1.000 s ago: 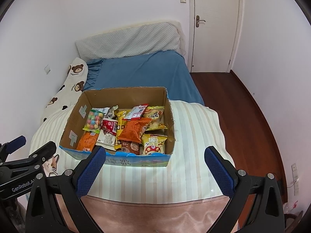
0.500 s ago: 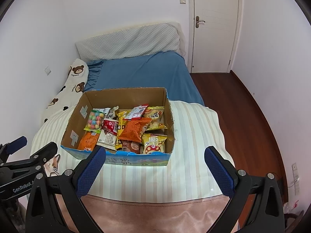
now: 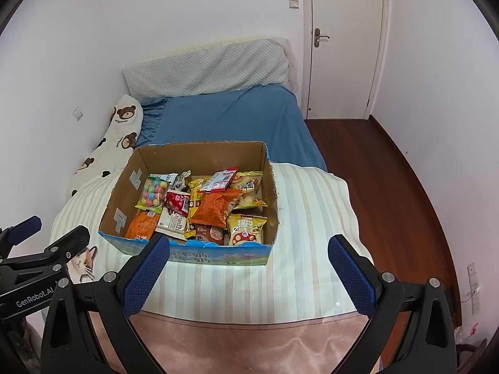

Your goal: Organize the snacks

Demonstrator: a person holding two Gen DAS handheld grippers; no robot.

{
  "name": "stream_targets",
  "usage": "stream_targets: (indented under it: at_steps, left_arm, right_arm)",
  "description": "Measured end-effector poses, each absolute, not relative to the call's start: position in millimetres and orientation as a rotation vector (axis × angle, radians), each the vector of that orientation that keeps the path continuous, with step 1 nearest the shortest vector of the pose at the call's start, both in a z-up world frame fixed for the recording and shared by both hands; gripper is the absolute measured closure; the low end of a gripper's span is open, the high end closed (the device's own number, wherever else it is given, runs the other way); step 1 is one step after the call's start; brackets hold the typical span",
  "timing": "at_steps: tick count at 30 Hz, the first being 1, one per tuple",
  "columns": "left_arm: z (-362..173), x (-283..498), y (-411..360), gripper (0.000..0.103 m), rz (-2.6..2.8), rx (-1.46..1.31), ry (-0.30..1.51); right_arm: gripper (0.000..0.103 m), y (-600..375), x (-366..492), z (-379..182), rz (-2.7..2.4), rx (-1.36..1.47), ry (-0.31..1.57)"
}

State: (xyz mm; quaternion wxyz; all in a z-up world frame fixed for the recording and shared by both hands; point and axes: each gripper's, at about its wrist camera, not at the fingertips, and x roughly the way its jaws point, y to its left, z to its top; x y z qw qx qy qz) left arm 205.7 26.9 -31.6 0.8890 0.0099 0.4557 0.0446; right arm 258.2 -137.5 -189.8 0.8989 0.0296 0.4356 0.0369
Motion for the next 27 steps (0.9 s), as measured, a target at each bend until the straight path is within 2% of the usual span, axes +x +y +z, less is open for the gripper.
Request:
stream_targets:
  at_steps: [27]
  left_arm:
    - [-24.2,195.3,24.6,0.0,0.097,0.032,0.918]
  right_arm:
    - [0.0,-143.3,250.1,-184.0,0.087,0.061,0.89]
